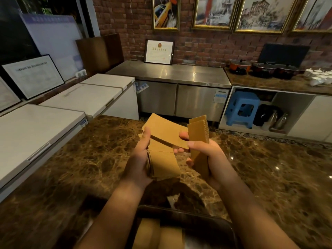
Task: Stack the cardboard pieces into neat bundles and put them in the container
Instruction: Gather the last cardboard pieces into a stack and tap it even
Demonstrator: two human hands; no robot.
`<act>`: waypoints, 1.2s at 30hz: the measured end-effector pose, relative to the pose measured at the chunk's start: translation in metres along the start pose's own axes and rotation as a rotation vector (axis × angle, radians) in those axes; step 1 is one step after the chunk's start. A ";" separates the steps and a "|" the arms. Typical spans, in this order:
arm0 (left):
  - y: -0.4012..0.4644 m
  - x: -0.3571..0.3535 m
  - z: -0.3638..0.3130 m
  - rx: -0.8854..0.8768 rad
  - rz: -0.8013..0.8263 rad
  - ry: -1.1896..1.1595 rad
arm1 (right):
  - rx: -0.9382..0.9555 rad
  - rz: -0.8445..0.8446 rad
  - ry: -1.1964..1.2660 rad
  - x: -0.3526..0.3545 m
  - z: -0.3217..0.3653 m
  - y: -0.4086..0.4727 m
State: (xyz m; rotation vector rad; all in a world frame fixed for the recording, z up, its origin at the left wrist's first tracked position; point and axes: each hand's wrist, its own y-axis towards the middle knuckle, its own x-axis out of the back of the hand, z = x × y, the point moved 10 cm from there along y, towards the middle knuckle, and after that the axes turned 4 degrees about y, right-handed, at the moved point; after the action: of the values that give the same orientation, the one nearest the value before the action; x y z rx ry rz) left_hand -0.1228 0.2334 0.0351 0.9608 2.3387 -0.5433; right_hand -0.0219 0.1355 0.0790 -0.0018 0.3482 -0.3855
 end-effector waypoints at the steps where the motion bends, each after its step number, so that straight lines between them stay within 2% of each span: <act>1: 0.000 -0.002 0.000 0.009 0.023 -0.021 | 0.007 -0.005 -0.020 0.004 0.005 0.003; 3: 0.002 -0.003 0.003 0.058 0.045 -0.059 | 0.028 0.017 -0.112 0.013 0.018 0.008; 7: 0.012 0.004 0.013 0.197 -0.039 -0.041 | 0.004 0.314 -0.432 0.002 0.038 0.012; 9: 0.013 0.001 0.018 0.254 -0.042 -0.021 | 0.001 0.384 -0.612 -0.004 0.044 0.014; 15: 0.016 -0.003 0.027 0.387 -0.002 0.158 | 0.007 0.469 -0.808 -0.022 0.048 0.025; 20: 0.002 -0.017 0.035 0.403 0.112 0.039 | 0.042 0.429 -0.848 -0.027 0.037 0.029; 22: -0.001 -0.019 0.031 0.346 0.203 -0.054 | 0.045 0.392 -0.801 -0.026 0.031 0.030; 24: -0.004 -0.019 0.025 0.273 0.228 -0.095 | 0.051 0.318 -0.671 -0.017 0.028 0.032; 28: -0.001 -0.018 0.012 0.131 0.220 -0.189 | -0.037 0.102 -0.206 0.013 0.012 0.032; 31: 0.000 -0.016 0.013 0.097 0.194 -0.198 | -0.091 0.064 0.069 0.018 0.001 0.025; 36: -0.001 -0.009 0.014 0.060 0.126 0.003 | -0.032 0.036 -0.005 0.019 0.006 0.022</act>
State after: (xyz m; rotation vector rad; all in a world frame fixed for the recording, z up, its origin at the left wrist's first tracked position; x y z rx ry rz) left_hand -0.1134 0.2203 0.0304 1.1287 2.2573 -0.5643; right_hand 0.0051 0.1489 0.0768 -0.0279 0.3487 -0.3445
